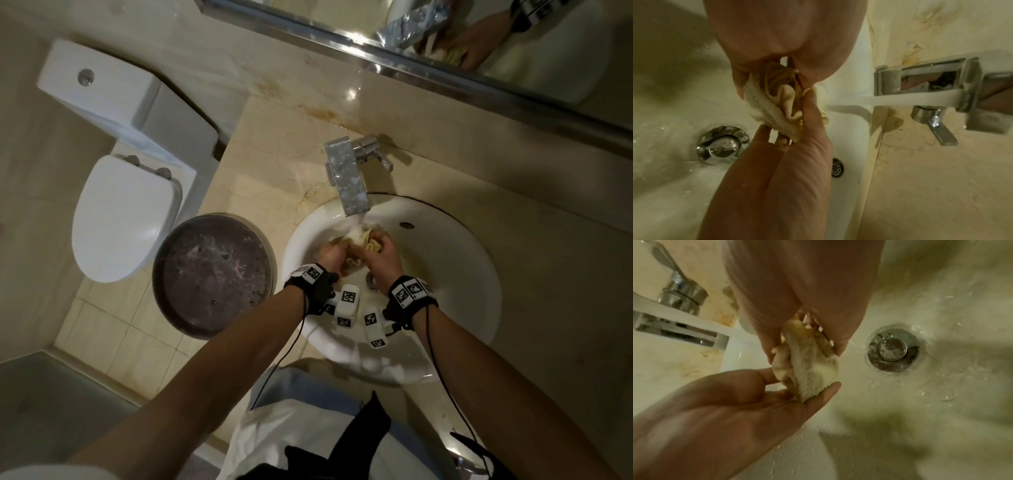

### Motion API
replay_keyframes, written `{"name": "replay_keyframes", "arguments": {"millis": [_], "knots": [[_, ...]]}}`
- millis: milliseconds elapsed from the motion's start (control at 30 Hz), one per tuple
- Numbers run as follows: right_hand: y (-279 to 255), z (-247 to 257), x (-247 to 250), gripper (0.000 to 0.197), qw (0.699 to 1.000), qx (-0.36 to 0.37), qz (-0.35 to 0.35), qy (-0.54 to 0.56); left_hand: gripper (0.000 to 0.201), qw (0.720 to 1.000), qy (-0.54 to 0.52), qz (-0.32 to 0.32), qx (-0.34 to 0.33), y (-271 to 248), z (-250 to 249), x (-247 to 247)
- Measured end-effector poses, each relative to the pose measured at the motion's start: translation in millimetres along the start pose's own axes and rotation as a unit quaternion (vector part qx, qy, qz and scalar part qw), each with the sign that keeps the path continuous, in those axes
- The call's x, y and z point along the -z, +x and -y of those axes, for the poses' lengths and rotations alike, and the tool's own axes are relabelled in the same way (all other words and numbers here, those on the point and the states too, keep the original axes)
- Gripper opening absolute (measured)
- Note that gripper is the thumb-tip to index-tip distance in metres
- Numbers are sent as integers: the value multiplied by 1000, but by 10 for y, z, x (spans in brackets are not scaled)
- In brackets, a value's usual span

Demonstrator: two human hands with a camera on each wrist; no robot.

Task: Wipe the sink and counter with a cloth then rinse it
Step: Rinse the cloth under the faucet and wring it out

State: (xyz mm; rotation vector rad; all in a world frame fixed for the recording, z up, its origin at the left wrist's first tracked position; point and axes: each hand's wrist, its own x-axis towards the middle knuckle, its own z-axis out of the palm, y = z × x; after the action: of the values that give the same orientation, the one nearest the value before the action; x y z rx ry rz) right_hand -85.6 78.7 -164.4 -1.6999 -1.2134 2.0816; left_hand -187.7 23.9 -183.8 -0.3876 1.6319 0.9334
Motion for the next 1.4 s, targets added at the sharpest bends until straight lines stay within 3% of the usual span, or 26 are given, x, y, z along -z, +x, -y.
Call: {"name": "replay_keyframes", "arguments": {"millis": [67,167,300,400,467,567,667,833,900,1033,1133,1200,1400], "knots": [[39,50,54,47,1000,9,-6,1,27,999,20,28,14,-33,-23,6],[95,114,42,30,999,27,-19,-10,65,998,-18,49,45,-75,-75,-11],[138,157,-68,24,992,52,-64,-95,44,993,-103,45,35,-220,-197,21],[169,124,-90,32,982,-3,-121,-144,32,992,-118,45,28,-191,-122,57],[182,125,-91,41,983,-49,-121,-132,38,993,-109,45,12,-179,-52,45],[209,192,-107,37,985,-70,-103,-119,50,983,-159,93,9,-184,-11,47],[257,233,-109,36,987,-84,-93,-101,50,983,-164,81,22,-187,-74,81],[204,265,-61,55,990,-108,-41,-84,54,996,-49,61,47,-109,-167,99],[150,255,-11,52,993,-84,-32,-76,51,997,-4,71,28,-86,-169,77],[123,275,62,44,991,-57,-42,-114,43,994,-10,110,0,-38,-124,15],[202,282,70,26,992,-56,-65,-97,58,985,-22,172,-15,-33,-96,44],[271,250,43,21,991,-58,-67,-99,61,984,-24,178,-16,-47,-101,90],[344,220,-75,53,989,-114,-80,-56,59,987,-33,157,-14,-78,-127,150]]}}
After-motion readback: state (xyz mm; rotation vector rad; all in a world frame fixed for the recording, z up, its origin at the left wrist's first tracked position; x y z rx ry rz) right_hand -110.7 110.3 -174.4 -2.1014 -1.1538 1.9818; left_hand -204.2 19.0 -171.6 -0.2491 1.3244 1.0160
